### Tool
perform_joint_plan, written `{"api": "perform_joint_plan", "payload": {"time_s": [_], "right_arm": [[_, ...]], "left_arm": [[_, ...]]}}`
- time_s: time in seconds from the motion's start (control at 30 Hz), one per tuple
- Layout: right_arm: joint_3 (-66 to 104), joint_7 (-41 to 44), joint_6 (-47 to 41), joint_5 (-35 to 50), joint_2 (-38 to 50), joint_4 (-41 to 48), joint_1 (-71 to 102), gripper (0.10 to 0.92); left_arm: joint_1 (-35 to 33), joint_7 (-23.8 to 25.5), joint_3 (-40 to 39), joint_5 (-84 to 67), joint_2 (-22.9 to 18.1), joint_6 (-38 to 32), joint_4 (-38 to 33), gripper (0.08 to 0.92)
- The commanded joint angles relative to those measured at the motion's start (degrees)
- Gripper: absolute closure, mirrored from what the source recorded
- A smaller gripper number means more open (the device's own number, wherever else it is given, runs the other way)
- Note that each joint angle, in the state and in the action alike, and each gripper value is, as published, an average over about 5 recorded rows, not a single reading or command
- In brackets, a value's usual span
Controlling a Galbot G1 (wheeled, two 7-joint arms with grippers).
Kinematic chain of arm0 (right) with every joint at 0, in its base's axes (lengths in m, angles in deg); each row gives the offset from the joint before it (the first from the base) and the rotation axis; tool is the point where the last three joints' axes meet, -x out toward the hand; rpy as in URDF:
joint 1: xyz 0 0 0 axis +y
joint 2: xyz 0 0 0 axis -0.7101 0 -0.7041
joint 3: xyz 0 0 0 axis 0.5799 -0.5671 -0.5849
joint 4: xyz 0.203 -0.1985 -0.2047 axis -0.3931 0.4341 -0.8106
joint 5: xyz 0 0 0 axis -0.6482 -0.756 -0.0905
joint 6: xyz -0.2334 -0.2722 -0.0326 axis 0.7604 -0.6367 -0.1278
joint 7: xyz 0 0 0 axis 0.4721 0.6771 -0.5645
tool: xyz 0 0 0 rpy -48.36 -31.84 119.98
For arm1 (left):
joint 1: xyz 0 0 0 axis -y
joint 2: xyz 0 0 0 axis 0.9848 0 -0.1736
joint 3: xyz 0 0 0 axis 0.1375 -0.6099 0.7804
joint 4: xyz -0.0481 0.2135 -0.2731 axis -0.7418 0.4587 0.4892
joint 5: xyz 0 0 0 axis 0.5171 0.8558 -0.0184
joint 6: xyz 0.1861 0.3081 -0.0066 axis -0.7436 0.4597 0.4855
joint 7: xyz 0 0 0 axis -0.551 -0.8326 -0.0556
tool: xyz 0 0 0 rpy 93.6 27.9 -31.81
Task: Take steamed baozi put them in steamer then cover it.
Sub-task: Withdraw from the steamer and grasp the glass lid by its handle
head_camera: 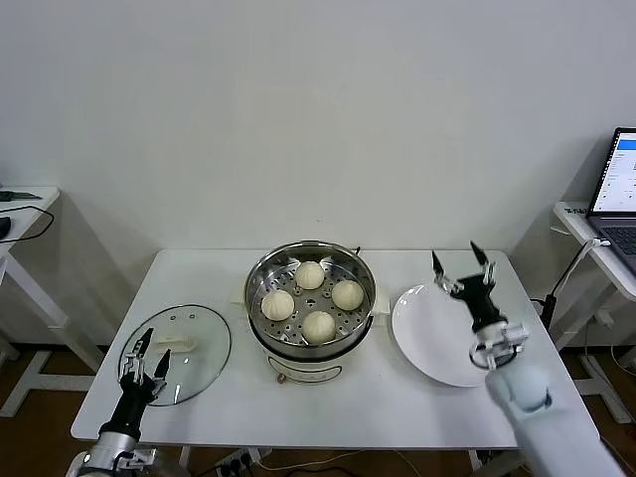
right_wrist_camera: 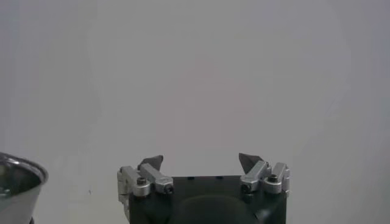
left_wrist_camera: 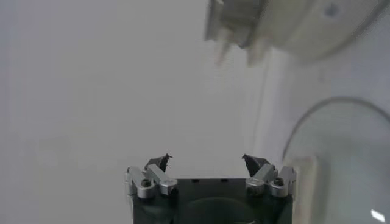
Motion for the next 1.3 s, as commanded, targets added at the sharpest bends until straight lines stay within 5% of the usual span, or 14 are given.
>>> {"api": "perform_joint_plan", "payload": {"time_s": [0.03,1.3], "right_arm": [[7.8,-1.3,2.3,-3.9,-12.7,-6.3,12.9,0.203],[9.1,1.5,4.6,-6.8,-14.6,-5.5,16.5,0.203]], "left_arm": [[6.7,-2.9,-1.2,12.0,-0.7,1.3,11.9,0.177],[17.7,-3.3,-3.7,12.4,-3.6,3.3,19.9,0.177]]}}
